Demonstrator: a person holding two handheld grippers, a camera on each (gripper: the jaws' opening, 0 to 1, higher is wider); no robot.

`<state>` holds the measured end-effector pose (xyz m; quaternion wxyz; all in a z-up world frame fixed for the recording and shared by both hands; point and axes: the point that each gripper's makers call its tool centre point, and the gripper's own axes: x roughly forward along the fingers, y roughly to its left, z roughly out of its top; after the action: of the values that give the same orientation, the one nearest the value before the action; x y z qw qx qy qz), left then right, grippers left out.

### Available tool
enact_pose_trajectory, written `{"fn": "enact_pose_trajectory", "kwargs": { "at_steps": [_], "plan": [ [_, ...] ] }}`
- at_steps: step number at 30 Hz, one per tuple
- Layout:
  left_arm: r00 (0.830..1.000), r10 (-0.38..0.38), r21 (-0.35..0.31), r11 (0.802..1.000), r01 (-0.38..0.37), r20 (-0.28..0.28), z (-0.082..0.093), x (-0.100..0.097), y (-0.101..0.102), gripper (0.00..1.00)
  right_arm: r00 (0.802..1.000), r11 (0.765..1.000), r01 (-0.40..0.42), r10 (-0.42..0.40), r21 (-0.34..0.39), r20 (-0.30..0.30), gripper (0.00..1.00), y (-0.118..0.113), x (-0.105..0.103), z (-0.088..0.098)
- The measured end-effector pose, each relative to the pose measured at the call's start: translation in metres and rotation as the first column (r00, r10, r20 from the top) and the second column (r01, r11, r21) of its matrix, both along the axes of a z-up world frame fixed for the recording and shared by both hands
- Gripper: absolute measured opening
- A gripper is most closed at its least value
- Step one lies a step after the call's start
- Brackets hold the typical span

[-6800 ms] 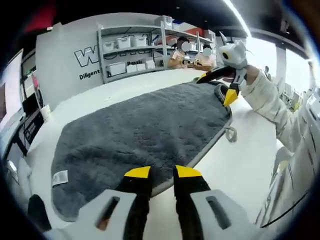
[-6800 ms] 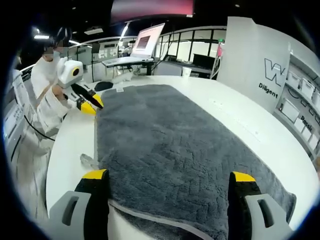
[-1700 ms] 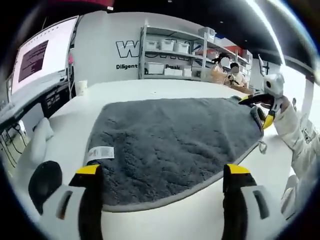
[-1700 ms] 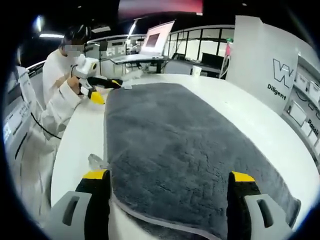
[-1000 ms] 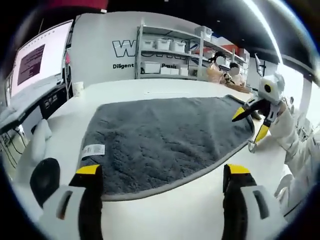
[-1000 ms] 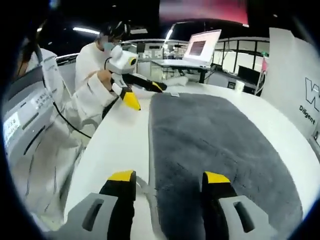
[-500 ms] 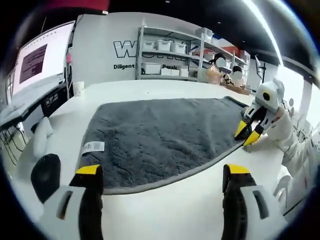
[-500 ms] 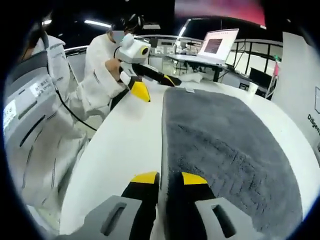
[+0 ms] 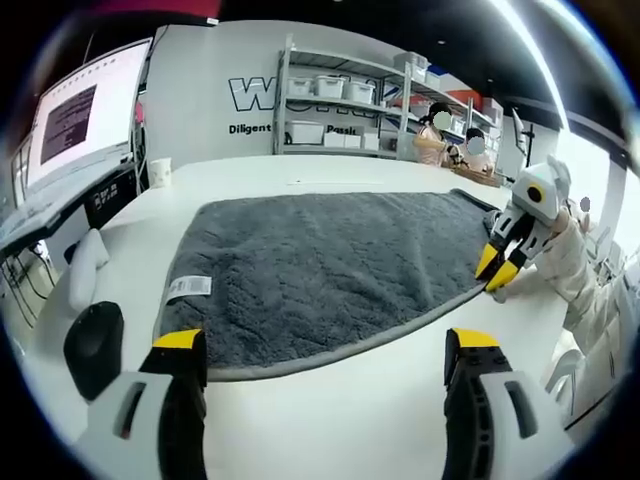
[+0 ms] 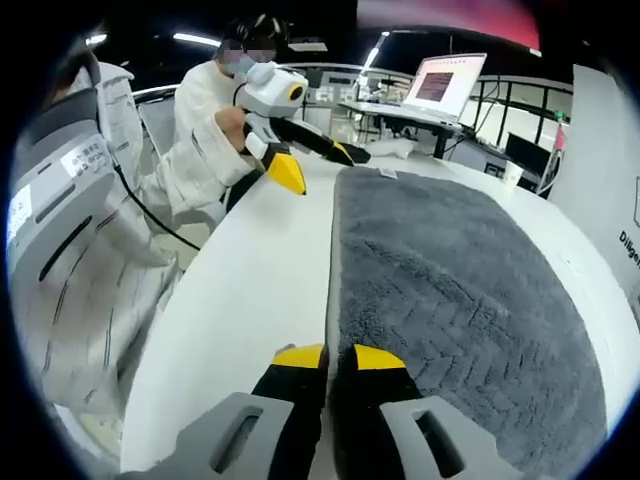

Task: Open the folded towel by lifting each exposed corner and separating the folded layers until the towel lies flat within the target outline without major curled edges

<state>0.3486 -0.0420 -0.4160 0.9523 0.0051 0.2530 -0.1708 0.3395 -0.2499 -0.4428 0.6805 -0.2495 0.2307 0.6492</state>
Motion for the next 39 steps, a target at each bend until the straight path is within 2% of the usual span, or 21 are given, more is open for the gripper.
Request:
{"fn": "enact_pose_trajectory", "kwargs": {
  "at_steps": [6,13,15,19,20,22,25,27,34,36,39],
  "plan": [
    [1.000,0.003,0.005,1.000,-0.003,-0.001,0.001,-0.002,0.000,0.98,0.999,1.000,0.003,-0.003,0.009,-0.036,0.02,0.000,-0.003,0.000],
    [1.000,0.006,0.007,1.000,-0.006,0.001,0.002,-0.005,0.001,0.98,0.999,1.000,-0.017,0.018,0.019,-0.036,0.04,0.000,-0.003,0.001],
    [1.000,0.011,0.005,1.000,-0.011,0.003,0.002,-0.006,0.002,0.98,0.999,0.999,-0.026,0.027,0.023,-0.033,0.07,-0.002,-0.003,0.002],
    [1.000,0.017,0.002,1.000,-0.017,0.006,0.002,-0.009,0.005,0.98,0.999,0.997,-0.005,0.009,0.082,-0.046,0.14,-0.005,0.003,0.014],
    [1.000,0.017,0.001,1.000,-0.017,0.008,0.003,-0.010,0.005,0.98,0.998,0.993,0.024,-0.017,0.116,-0.063,0.16,-0.005,0.007,0.020],
    [1.000,0.018,-0.001,1.000,-0.018,0.013,0.004,-0.012,0.005,0.99,0.997,0.991,0.045,-0.037,0.130,-0.068,0.23,-0.012,0.013,0.025],
    [1.000,0.020,0.003,1.000,-0.020,0.017,0.005,-0.014,0.006,0.99,0.988,0.982,0.137,-0.127,0.128,-0.087,0.46,-0.019,0.027,0.025],
    [1.000,0.024,0.001,1.000,-0.024,0.016,0.005,-0.015,0.007,0.99,0.986,0.981,0.152,-0.141,0.123,-0.094,0.58,-0.022,0.030,0.023],
    [0.999,0.036,0.022,0.999,-0.036,0.019,0.005,-0.021,0.010,0.99,0.967,0.966,0.237,-0.223,0.105,-0.125,0.86,-0.033,0.045,0.017],
    [0.999,0.033,0.008,0.999,-0.034,0.023,0.006,-0.022,0.008,0.99,0.956,0.955,0.275,-0.260,0.114,-0.135,0.90,-0.036,0.049,0.018],
    [0.999,0.028,0.005,1.000,-0.028,0.023,0.006,-0.023,0.005,0.99,0.952,0.945,0.293,-0.275,0.146,-0.135,0.97,-0.040,0.050,0.024]
  ]
}}
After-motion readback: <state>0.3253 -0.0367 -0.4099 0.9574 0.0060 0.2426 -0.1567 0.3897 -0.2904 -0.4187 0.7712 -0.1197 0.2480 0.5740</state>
